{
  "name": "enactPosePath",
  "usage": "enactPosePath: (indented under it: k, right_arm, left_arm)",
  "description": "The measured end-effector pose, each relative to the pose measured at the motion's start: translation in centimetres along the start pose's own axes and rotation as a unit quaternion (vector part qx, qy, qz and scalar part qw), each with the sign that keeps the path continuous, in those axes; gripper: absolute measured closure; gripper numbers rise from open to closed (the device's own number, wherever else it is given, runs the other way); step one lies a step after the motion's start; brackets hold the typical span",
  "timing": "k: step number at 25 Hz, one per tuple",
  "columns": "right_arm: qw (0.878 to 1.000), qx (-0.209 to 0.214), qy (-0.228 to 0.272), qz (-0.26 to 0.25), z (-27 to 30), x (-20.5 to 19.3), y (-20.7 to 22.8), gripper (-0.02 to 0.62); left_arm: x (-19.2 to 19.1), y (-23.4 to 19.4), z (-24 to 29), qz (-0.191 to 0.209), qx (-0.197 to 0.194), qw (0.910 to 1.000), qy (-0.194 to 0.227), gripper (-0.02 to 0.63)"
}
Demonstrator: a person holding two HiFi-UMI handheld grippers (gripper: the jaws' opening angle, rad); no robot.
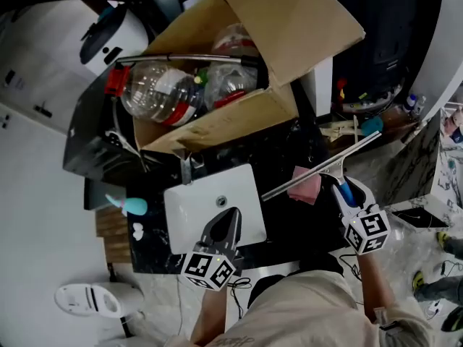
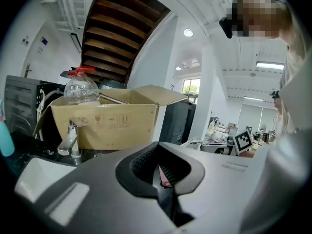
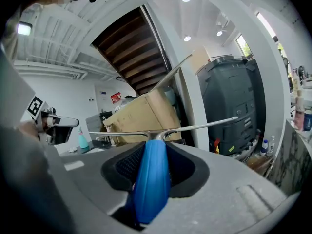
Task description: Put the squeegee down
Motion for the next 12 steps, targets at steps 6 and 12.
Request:
enactPosePath:
  k: [6, 12]
  right_arm:
    - [0.999, 0.022, -0.031, -0.001, 4.7, -0.5, 0.7, 0.463]
    - [0.997, 0.043, -0.069, -0.016, 9.0, -1.2, -0.3, 0.463]
  left_arm:
    - [-0.2, -0.4, 0.9, -0.008, 0.015, 0.9998, -0.004, 0.592]
    - [-0.9, -2.0, -0.5, -0.025, 0.054, 0.9981, -0.012, 0.592]
Point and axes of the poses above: the fingertips, and each gripper's own axes: z forward along the fingers, y to its right, x out of its top, the point moved 10 cm from there along -z, backward along the fingers, and after that the axes turned 9 degrees about z, right-handed, at the moved point
